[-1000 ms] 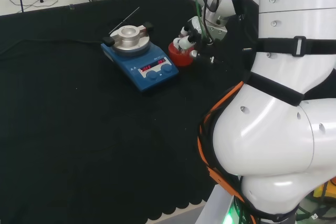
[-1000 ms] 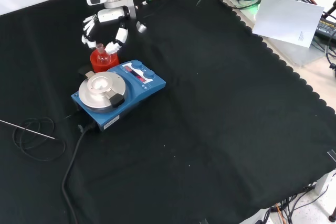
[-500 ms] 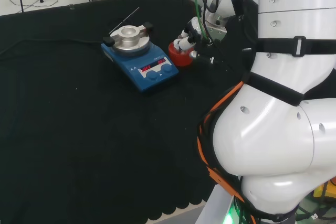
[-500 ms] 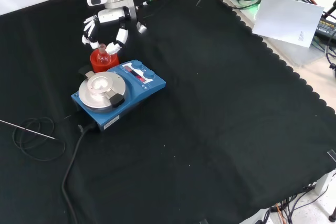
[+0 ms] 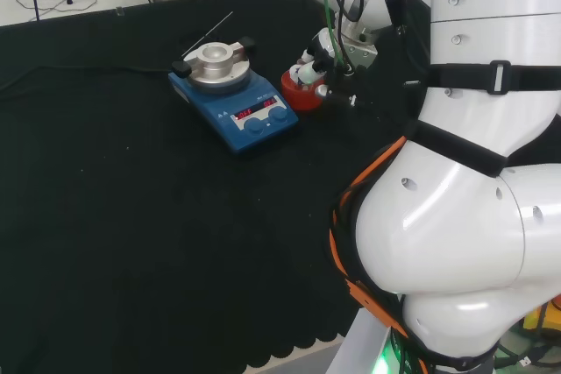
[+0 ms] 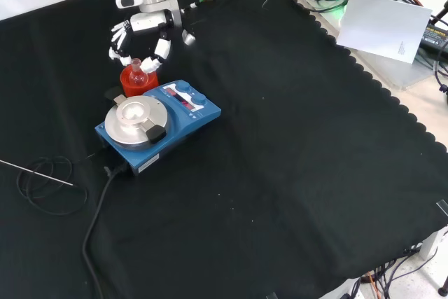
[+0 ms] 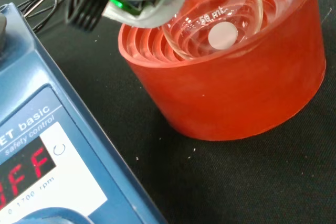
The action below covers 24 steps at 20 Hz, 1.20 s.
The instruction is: Pick up the round-bottom flask.
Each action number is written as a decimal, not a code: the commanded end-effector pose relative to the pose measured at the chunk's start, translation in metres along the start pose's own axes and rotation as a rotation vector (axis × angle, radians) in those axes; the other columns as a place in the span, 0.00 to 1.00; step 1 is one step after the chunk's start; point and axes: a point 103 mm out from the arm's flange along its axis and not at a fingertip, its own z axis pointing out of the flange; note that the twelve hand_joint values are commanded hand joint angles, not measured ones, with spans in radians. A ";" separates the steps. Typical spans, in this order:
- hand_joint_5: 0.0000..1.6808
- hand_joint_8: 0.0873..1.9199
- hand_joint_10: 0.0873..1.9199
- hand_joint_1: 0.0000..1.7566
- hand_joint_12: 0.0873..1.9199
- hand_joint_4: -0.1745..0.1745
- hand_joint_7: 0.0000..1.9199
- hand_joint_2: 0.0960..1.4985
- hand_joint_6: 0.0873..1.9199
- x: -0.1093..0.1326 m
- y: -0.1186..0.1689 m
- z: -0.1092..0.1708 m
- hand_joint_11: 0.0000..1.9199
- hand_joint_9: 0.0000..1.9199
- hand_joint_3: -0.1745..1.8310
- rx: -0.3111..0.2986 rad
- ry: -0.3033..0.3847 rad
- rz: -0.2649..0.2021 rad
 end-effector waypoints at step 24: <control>0.67 0.28 0.26 0.65 0.65 0.38 0.36 0.45 0.47 0.013 0.004 -0.027 0.24 0.42 0.42 -0.045 -0.026 0.023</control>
